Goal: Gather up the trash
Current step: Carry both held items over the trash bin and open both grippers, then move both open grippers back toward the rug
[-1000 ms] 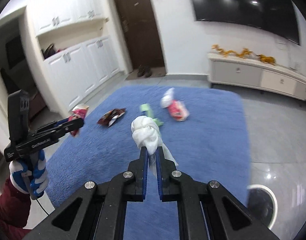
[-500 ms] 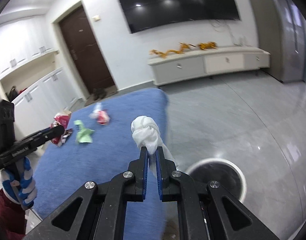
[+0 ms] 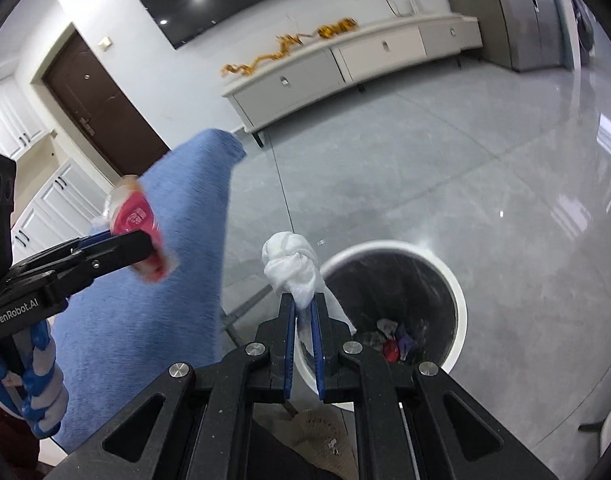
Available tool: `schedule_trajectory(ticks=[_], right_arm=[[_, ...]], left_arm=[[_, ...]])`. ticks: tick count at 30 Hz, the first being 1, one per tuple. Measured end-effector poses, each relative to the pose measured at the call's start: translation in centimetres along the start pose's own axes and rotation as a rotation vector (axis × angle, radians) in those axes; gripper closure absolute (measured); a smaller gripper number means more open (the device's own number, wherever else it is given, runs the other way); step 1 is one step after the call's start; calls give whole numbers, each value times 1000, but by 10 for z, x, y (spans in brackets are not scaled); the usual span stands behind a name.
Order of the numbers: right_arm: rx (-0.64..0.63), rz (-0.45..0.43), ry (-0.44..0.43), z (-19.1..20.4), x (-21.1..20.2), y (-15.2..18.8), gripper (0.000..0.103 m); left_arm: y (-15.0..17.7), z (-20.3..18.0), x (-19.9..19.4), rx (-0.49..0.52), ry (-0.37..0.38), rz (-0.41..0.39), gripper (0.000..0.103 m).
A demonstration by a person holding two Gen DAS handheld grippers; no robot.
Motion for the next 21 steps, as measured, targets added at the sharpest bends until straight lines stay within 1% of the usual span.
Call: schedule_trajectory(ticks=[3,6,10,11,12,14,15,16,21], right_arm=[[23,37,-7,-12,15,2,95],[49,63,-11,-24,26,6,92],[74,82,-13,-35,34,11,92],[78,85,-12,-34,37,11,89],[83,90,-9,-38,39,12,85],[99,103,-7,-42,43,15,58],[109,108,-10,-47,45,18,53],[123,115,-16,-50,46,21,51],[154,118,-13,-58,43,30,51]], left_arm=[[1,-8,24,-8,-3,47,65],[-1,-14,39,-15,-7,65,64],[-5,-22,54,-29,13,89,64],[-6,-23,57,-36,22,95,62],[-7,-23,59,-44,26,99,56],[-8,-22,61,-64,35,98,47],[-9,-23,61,-71,39,97,47],[-10,-23,62,-74,41,99,47],[-11,-25,59,-65,36,97,47]])
Point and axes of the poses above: each gripper's, at about its wrist camera, not at the fingertips, and x roughly the way its jaws point, z to its left, y to its underside, the point moved 4 cm from there along x, roughly the way its jaws point, and after that the axes turned 11 degrees about -x, right-handed, at the moved point
